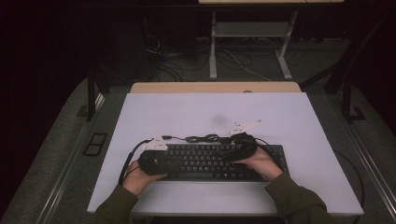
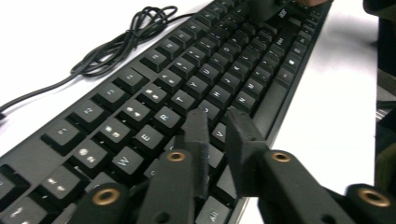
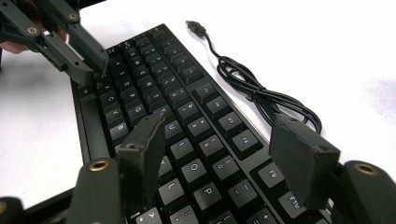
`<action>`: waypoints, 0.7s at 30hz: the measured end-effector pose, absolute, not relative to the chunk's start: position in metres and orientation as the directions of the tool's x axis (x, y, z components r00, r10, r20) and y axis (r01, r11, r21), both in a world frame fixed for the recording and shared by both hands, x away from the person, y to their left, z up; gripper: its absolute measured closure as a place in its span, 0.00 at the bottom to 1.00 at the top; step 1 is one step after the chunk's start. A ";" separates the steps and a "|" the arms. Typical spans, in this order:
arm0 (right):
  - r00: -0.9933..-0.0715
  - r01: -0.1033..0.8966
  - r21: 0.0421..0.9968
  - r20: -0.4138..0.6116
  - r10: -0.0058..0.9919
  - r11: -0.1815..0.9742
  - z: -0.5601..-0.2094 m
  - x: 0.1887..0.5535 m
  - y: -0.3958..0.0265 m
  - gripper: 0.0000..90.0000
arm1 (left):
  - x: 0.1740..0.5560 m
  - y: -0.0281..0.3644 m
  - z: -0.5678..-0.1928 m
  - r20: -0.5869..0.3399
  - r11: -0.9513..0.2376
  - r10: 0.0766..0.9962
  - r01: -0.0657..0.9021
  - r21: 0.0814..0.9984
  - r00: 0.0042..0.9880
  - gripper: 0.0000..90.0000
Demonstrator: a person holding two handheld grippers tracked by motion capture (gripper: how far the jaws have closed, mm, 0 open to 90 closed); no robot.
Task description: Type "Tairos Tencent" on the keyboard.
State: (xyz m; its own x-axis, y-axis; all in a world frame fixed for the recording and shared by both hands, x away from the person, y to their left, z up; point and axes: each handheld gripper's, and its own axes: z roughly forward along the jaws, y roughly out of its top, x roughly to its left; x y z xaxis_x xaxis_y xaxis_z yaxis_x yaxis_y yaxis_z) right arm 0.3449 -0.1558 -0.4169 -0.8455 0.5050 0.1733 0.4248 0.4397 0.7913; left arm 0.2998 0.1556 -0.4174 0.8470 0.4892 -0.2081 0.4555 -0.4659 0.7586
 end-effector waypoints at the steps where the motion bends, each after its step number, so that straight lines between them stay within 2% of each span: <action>1: -0.845 0.424 0.791 0.173 0.505 0.440 -0.417 0.345 -0.156 0.39 | 0.300 0.155 -0.417 -0.210 -0.471 0.482 0.454 0.757 0.851 0.92; 5: -0.844 0.426 0.792 0.175 0.506 0.437 -0.417 0.345 -0.156 0.39 | 0.297 0.152 -0.418 -0.218 -0.475 0.468 0.451 0.756 0.857 0.99; 21: -0.844 0.425 0.792 0.173 0.507 0.438 -0.417 0.345 -0.156 0.39 | 0.292 0.141 -0.425 -0.216 -0.538 0.416 0.431 0.725 0.883 0.99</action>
State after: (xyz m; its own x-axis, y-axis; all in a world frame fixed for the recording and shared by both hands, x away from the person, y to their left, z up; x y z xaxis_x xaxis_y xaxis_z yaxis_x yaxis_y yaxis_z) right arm 0.3447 -0.1558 -0.4167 -0.8443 0.5071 0.1731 0.4253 0.4378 0.7921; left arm 0.2924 0.1406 -0.4248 0.8832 0.4163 -0.2161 0.4308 -0.5375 0.7249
